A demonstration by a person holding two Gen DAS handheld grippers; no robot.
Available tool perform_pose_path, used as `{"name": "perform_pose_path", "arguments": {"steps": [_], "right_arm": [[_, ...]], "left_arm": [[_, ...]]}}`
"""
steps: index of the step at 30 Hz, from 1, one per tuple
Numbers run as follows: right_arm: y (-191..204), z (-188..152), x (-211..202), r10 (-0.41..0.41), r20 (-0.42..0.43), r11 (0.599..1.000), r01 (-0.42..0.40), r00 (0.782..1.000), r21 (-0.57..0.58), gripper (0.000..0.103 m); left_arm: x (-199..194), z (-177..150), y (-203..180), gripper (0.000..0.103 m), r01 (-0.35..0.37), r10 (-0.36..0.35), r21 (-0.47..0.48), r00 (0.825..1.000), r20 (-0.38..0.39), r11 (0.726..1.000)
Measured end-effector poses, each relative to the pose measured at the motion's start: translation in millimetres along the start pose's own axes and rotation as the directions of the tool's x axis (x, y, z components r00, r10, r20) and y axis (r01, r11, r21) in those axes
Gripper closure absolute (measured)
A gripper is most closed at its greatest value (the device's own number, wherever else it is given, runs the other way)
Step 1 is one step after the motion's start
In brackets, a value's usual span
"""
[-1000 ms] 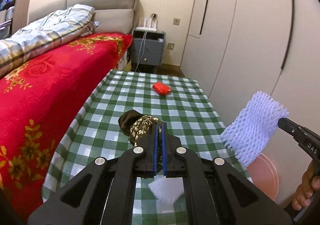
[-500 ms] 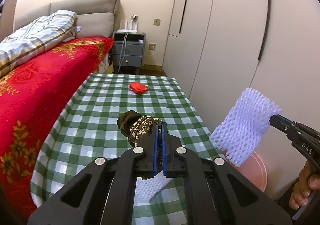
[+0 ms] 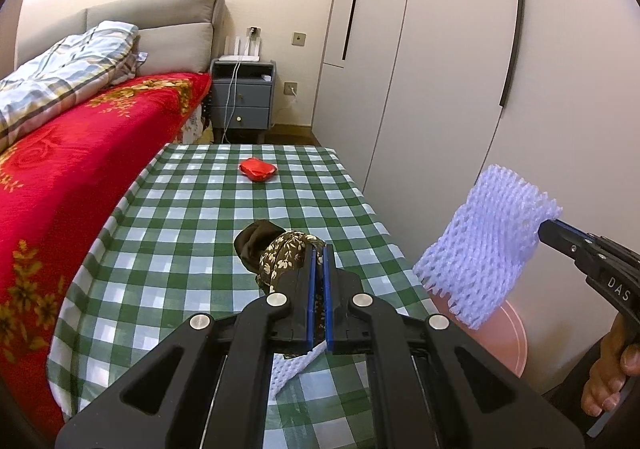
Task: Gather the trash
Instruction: 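Lift the scrunchie and foam net toward the pink bucket with both grippers, then open both grippers over the pink bucket to drop the scrunchie and foam net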
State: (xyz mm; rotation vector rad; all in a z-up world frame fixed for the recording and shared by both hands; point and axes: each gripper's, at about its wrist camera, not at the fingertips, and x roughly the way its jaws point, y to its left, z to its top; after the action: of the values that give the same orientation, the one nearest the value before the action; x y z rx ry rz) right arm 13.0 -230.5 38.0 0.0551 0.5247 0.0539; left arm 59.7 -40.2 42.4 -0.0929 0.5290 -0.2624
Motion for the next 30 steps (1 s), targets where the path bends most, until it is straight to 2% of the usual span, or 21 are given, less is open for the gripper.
{"name": "perform_pose_path", "arguments": {"steps": [10, 16, 24, 30], "right_arm": [[-7.3, -3.1, -4.4, -0.013, 0.002, 1.000, 0.013, 1.000, -0.004, 0.095], [-15.9, -2.7, -8.4, -0.043, 0.002, 0.999, 0.043, 0.999, 0.009, 0.095], [-51.0, -5.5, -14.5, -0.125, -0.020, 0.989, 0.127, 0.992, 0.074, 0.095], [-80.8, -10.9, -14.4, -0.205, -0.064, 0.970, 0.211, 0.977, 0.118, 0.095]], "left_arm": [[4.7, -1.5, -7.6, 0.100, 0.021, -0.020, 0.009, 1.000, -0.006, 1.000], [8.8, -3.0, -20.5, 0.100, 0.057, -0.057, 0.023, 0.998, -0.013, 0.998], [22.6, -9.9, -50.0, 0.100, 0.141, -0.140, 0.047, 0.989, -0.040, 0.989], [39.0, -18.1, -77.9, 0.100, 0.218, -0.214, 0.053, 0.974, -0.075, 0.975]]}}
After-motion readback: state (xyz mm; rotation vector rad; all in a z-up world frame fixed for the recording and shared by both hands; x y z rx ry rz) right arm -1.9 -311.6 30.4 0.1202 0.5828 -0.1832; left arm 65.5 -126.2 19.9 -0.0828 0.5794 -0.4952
